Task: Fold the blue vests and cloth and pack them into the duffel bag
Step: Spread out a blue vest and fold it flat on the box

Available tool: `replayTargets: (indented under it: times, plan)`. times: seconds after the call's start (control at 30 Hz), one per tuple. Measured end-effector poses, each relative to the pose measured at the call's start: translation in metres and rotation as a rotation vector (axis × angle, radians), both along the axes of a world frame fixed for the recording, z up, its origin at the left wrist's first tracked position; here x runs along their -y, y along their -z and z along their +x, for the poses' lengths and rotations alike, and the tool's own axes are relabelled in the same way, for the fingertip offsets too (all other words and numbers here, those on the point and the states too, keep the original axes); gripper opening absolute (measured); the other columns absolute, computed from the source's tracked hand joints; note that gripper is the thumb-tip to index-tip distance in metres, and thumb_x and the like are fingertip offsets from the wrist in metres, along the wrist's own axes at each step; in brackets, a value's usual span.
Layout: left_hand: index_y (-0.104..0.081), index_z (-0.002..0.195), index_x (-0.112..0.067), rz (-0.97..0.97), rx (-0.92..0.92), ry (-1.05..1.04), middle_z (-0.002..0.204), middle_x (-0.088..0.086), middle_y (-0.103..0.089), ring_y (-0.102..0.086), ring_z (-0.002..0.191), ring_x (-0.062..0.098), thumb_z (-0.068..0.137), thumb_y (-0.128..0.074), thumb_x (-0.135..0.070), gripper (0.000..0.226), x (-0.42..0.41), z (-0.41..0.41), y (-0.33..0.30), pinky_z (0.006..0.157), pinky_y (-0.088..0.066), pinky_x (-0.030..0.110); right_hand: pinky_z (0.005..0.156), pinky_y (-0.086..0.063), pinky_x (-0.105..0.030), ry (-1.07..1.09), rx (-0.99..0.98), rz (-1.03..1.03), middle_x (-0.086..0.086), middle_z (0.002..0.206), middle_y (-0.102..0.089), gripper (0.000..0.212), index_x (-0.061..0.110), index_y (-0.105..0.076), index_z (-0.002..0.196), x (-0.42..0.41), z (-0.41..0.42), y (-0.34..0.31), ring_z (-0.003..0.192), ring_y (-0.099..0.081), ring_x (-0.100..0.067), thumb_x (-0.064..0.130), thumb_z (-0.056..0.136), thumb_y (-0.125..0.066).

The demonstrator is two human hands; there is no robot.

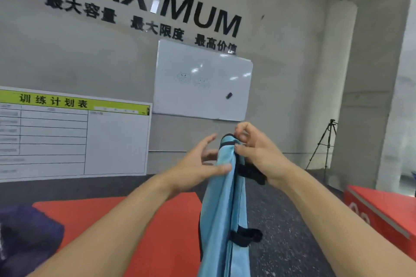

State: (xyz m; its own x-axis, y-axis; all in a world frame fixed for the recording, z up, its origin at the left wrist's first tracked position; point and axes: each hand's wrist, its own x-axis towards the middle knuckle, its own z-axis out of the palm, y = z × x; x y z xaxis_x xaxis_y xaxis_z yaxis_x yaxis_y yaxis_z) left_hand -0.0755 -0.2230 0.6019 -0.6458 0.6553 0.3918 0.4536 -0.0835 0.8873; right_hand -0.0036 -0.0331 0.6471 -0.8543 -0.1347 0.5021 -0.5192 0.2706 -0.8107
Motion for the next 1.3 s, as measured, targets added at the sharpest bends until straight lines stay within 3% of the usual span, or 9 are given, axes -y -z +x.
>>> replayTargets:
  times: [0.13,0.27,0.5,0.6,0.7,0.9,1.03,1.13,1.3]
  plan:
    - [-0.03,0.149,-0.026,0.021,-0.027,-0.067,0.117,0.004,-0.075,-0.069,0.112,0.023,0.089,-0.076,-0.011,0.078,0.047,0.009,-0.032,0.104,-0.049,0.039,0.074,-0.053,-0.038,-0.014,-0.033,-0.01,-0.009,0.1,-0.063,0.026,0.008,-0.045,0.11,0.034,-0.005,-0.021,0.086,-0.06,-0.027,-0.015,0.099,-0.042]
    - [-0.039,0.143,-0.03,-0.062,-0.088,-0.135,0.112,0.006,-0.076,-0.072,0.104,0.027,0.088,-0.072,0.003,0.072,0.091,0.018,-0.046,0.094,-0.055,0.034,0.081,-0.049,-0.047,0.02,-0.071,-0.026,-0.008,0.102,-0.066,0.032,0.016,-0.052,0.1,0.056,-0.012,-0.027,0.089,-0.059,-0.028,-0.015,0.097,-0.044]
    - [-0.053,0.134,-0.036,0.12,-0.219,-0.496,0.101,0.012,-0.068,-0.064,0.078,0.021,0.085,-0.077,-0.006,0.063,0.156,0.019,-0.06,0.083,-0.052,0.031,0.081,-0.041,-0.033,0.159,-0.117,0.257,0.01,0.08,-0.062,0.051,0.025,-0.065,0.068,0.093,-0.013,-0.029,0.083,-0.054,-0.018,-0.016,0.091,-0.044]
    - [-0.055,0.13,-0.039,0.16,-0.304,-0.534,0.104,0.006,-0.071,-0.056,0.074,0.022,0.087,-0.077,-0.011,0.056,0.169,0.021,-0.071,0.076,-0.049,0.028,0.086,-0.047,-0.021,0.053,-0.061,0.26,0.016,0.089,-0.07,0.054,0.019,-0.075,0.073,0.123,-0.008,-0.028,0.091,-0.063,-0.005,-0.021,0.086,-0.041]
    - [-0.055,0.13,-0.038,0.137,-0.394,-0.555,0.09,-0.002,-0.069,-0.054,0.067,0.015,0.087,-0.077,-0.01,0.055,0.177,0.027,-0.077,0.077,-0.049,0.024,0.091,-0.054,-0.032,-0.082,-0.003,0.207,0.009,0.101,-0.072,0.05,0.021,-0.082,0.09,0.151,-0.003,-0.026,0.1,-0.064,-0.01,-0.015,0.088,-0.047]
    - [-0.056,0.127,-0.039,0.057,-0.441,-0.543,0.094,0.0,-0.072,-0.053,0.066,0.022,0.085,-0.077,-0.011,0.054,0.193,0.033,-0.075,0.079,-0.051,0.034,0.1,-0.054,-0.028,-0.159,-0.025,0.181,-0.002,0.114,-0.076,0.02,0.017,-0.078,0.113,0.182,-0.005,-0.019,0.109,-0.069,-0.016,0.014,0.093,-0.073]
    - [-0.056,0.126,-0.041,-0.006,-0.414,-0.509,0.098,-0.004,-0.072,-0.052,0.066,0.021,0.087,-0.079,-0.018,0.051,0.204,0.031,-0.067,0.077,-0.049,0.035,0.094,-0.057,-0.033,-0.056,-0.067,0.157,-0.012,0.098,-0.076,0.012,0.014,-0.079,0.1,0.191,-0.008,-0.013,0.088,-0.069,-0.015,0.014,0.088,-0.08]
    - [-0.053,0.133,-0.04,-0.087,-0.371,-0.452,0.106,0.004,-0.07,-0.053,0.064,0.017,0.085,-0.079,-0.01,0.062,0.213,0.031,-0.06,0.074,-0.053,0.038,0.093,-0.058,-0.038,0.013,-0.098,0.153,-0.012,0.096,-0.077,0.007,0.016,-0.079,0.092,0.191,-0.014,-0.015,0.095,-0.071,-0.029,0.01,0.089,-0.078]
    - [-0.045,0.139,-0.044,-0.3,-0.318,-0.46,0.104,0.005,-0.074,-0.062,0.087,0.041,0.08,-0.067,0.003,0.079,0.236,0.02,-0.042,0.087,-0.055,0.054,0.085,-0.059,-0.023,0.068,-0.142,0.142,-0.002,0.094,-0.079,0.02,0.017,-0.081,0.093,0.182,-0.025,-0.027,0.094,-0.072,-0.019,0.001,0.093,-0.07]
